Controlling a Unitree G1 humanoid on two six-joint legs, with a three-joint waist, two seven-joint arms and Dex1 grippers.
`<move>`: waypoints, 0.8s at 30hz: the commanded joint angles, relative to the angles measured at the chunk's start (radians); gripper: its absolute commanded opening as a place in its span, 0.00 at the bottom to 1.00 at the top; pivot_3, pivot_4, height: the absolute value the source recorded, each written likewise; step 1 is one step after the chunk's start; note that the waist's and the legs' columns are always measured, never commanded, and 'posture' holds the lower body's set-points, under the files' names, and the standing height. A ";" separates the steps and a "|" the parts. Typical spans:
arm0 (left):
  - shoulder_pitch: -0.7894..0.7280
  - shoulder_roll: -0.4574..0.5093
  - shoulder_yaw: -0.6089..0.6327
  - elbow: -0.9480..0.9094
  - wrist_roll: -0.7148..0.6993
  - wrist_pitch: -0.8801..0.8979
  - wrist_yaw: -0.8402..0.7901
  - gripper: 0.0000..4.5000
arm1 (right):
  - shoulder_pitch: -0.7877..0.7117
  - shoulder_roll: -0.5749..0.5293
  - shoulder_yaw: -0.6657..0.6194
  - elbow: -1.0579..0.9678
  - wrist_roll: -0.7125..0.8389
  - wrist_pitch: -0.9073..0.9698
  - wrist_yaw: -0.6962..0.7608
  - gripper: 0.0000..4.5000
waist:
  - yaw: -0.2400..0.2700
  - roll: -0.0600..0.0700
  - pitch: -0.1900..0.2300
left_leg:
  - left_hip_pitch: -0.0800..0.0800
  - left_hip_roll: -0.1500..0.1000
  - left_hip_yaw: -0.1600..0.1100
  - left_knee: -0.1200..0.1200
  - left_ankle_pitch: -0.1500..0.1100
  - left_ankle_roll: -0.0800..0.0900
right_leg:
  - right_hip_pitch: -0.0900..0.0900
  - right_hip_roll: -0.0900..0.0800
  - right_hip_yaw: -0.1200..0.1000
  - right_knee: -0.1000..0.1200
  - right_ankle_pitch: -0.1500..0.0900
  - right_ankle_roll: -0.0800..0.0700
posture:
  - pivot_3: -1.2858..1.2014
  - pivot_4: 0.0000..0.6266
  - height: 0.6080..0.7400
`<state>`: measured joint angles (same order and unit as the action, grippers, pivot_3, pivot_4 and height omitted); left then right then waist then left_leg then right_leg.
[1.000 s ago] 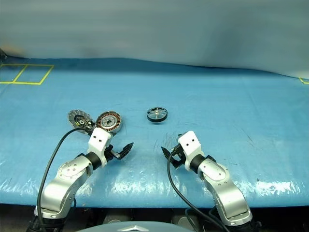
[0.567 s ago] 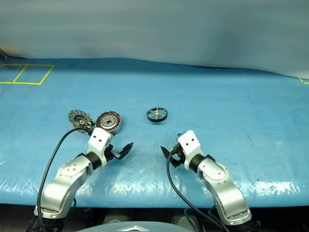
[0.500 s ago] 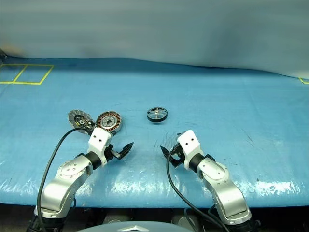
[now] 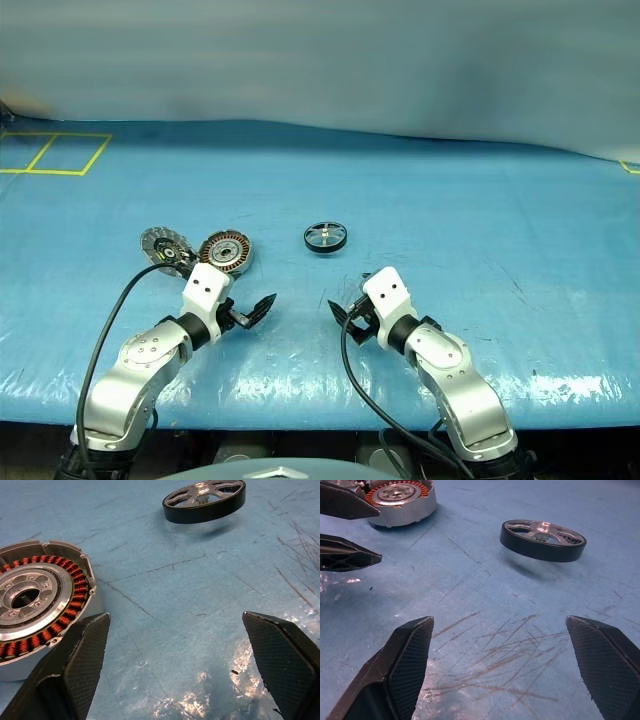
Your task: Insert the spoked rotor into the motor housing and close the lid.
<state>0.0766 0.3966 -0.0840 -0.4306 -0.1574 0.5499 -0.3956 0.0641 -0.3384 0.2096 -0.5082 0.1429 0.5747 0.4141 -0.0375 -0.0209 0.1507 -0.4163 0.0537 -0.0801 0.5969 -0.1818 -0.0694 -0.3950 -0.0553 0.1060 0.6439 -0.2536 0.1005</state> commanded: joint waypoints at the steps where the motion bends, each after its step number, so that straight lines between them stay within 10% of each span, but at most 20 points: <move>1: -0.007 0.004 0.018 -0.041 0.018 -0.025 0.017 1.00 | -0.013 0.008 0.005 -0.005 0.001 -0.021 -0.001 0.99 | 0.000 0.000 0.000 | 0.000 0.000 0.000 0.000 0.000 0.000 | 0.000 0.000 0.000 0.000 0.000 0.000 | 0.52 0.24 1.00; 14: -0.179 0.018 0.059 -0.158 -0.016 0.247 0.060 1.00 | -0.026 0.038 0.033 0.022 -0.016 -0.034 -0.009 0.99 | 0.000 0.000 0.000 | 0.000 0.000 0.000 0.001 0.000 0.000 | 0.001 0.000 0.000 0.000 0.000 0.001 | 0.52 0.24 1.00; 24: -0.610 0.333 -0.192 -0.087 -0.131 0.863 -0.116 1.00 | -0.083 0.049 0.062 0.076 -0.017 -0.054 0.014 0.99 | -0.008 -0.003 0.003 | 0.000 0.000 -0.002 0.001 0.000 0.000 | 0.000 0.001 0.000 0.001 0.001 0.002 | 0.52 0.24 1.00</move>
<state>-0.4874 0.6917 -0.2311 -0.5214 -0.2882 1.3721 -0.4858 -0.0053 -0.2935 0.2717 -0.4235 0.1241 0.5445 0.4207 -0.0452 -0.0242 0.1536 -0.4167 0.0536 -0.0818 0.5974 -0.1817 -0.0692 -0.3949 -0.0541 0.1056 0.6447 -0.2527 0.1023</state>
